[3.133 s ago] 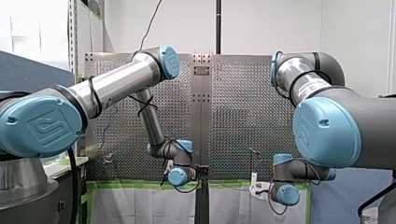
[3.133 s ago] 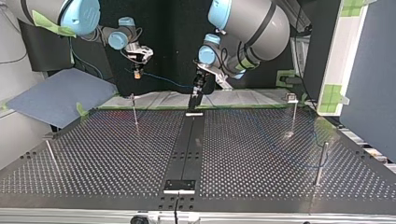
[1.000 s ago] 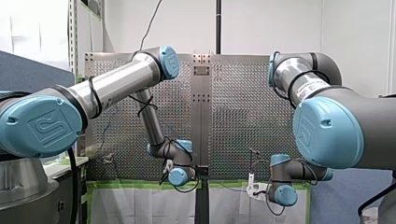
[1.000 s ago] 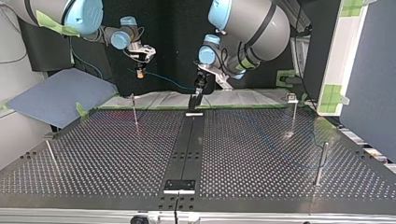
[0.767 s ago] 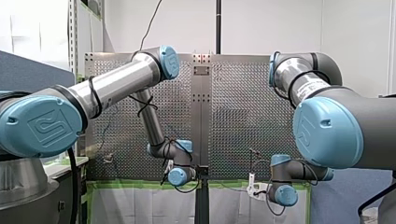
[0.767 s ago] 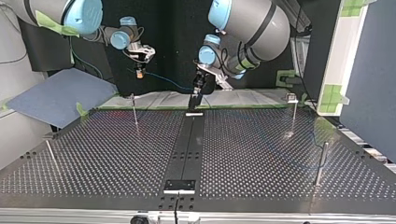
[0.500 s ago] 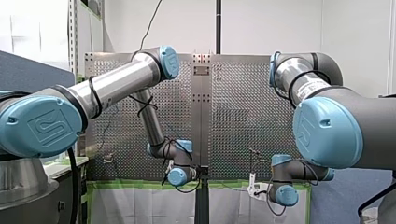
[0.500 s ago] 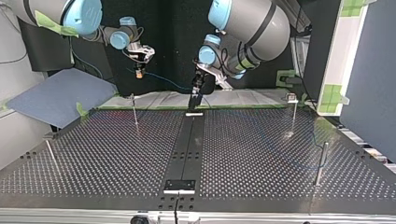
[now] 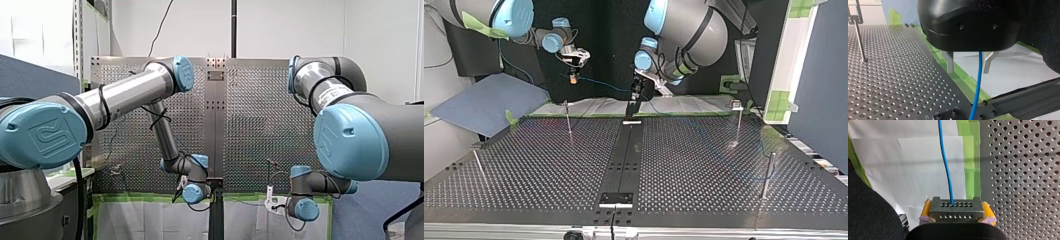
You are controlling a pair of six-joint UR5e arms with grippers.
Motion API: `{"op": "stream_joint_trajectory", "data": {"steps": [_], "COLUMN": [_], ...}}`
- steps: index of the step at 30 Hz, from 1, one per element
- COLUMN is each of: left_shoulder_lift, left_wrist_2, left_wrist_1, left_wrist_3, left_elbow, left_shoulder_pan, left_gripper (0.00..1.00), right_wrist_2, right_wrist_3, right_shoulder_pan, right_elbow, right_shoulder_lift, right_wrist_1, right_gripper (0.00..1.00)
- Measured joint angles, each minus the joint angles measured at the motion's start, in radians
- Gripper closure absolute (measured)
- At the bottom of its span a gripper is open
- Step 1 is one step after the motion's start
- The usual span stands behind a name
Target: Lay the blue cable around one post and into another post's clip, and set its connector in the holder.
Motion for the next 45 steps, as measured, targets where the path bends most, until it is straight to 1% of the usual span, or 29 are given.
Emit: {"op": "stream_joint_trajectory", "data": {"steps": [7, 12, 21, 22, 23, 24, 26, 27, 28, 32, 36, 37, 39, 40, 42, 43, 44, 45], "left_shoulder_lift": [-0.001, -0.002, -0.002, -0.002, -0.002, -0.002, -0.002, -0.002, -0.002, -0.002, -0.002, -0.002, -0.001, -0.001, -0.001, -0.001, -0.001, -0.001], "left_wrist_2": [0.004, 0.018, 0.031, 0.031, 0.031, 0.031, 0.031, 0.032, 0.035, 0.050, 0.058, 0.061, 0.065, 0.067, 0.068, 0.069, 0.069, 0.069], "left_wrist_1": [-0.013, -0.028, -0.030, -0.030, -0.030, -0.030, -0.030, -0.030, -0.031, -0.032, -0.032, -0.032, -0.032, -0.032, -0.031, -0.031, -0.031, -0.031], "left_wrist_3": [-0.005, -0.003, -0.003, -0.003, -0.003, -0.003, -0.003, -0.003, -0.003, -0.003, -0.003, -0.003, -0.003, -0.003, -0.003, -0.003, -0.003, -0.003], "left_elbow": [0.002, 0.003, 0.004, 0.004, 0.004, 0.004, 0.004, 0.004, 0.004, 0.004, 0.004, 0.004, 0.004, 0.004, 0.004, 0.004, 0.004, 0.004], "left_shoulder_pan": [0.005, 0.010, 0.013, 0.014, 0.014, 0.014, 0.014, 0.014, 0.014, 0.014, 0.013, 0.012, 0.011, 0.009, 0.008, 0.007, 0.007, 0.006], "left_gripper": [0.48, 0.48, 0.48, 0.51, 0.57, 0.57, 0.69, 0.69, 0.72, 0.72, 0.72, 0.75, 0.75, 0.78, 0.78, 0.85, 0.88, 0.88], "right_wrist_2": [0.000, -0.001, -0.003, -0.003, -0.003, -0.003, -0.003, -0.003, -0.003, -0.003, -0.003, -0.002, -0.001, -0.001, 0.000, 0.000, 0.000, 0.000], "right_wrist_3": [0.002, 0.009, 0.012, 0.012, 0.012, 0.012, 0.013, 0.013, 0.014, 0.020, 0.023, 0.023, 0.023, 0.023, 0.023, 0.024, 0.023, 0.024], "right_shoulder_pan": [0.000, -0.002, -0.003, -0.003, -0.003, -0.003, -0.004, -0.004, -0.005, -0.007, -0.011, -0.012, -0.014, -0.015, -0.016, -0.017, -0.018, -0.018], "right_elbow": [0.000, 0.000, 0.000, 0.000, 0.000, 0.000, 0.000, 0.000, 0.000, 0.000, 0.000, -0.001, -0.001, -0.001, -0.001, -0.001, -0.001, -0.001], "right_shoulder_lift": [0.000, 0.000, 0.001, 0.001, 0.001, 0.001, 0.002, 0.002, 0.002, 0.003, 0.003, 0.004, 0.004, 0.004, 0.005, 0.005, 0.005, 0.005], "right_wrist_1": [-0.001, -0.004, -0.009, -0.009, -0.010, -0.010, -0.011, -0.011, -0.012, -0.019, -0.023, -0.023, -0.024, -0.025, -0.025, -0.026, -0.026, -0.026], "right_gripper": [1.00, 1.00, 1.00, 1.00, 1.00, 1.00, 1.00, 1.00, 1.00, 1.00, 1.00, 1.00, 1.00, 1.00, 1.00, 1.00, 1.00, 1.00]}}
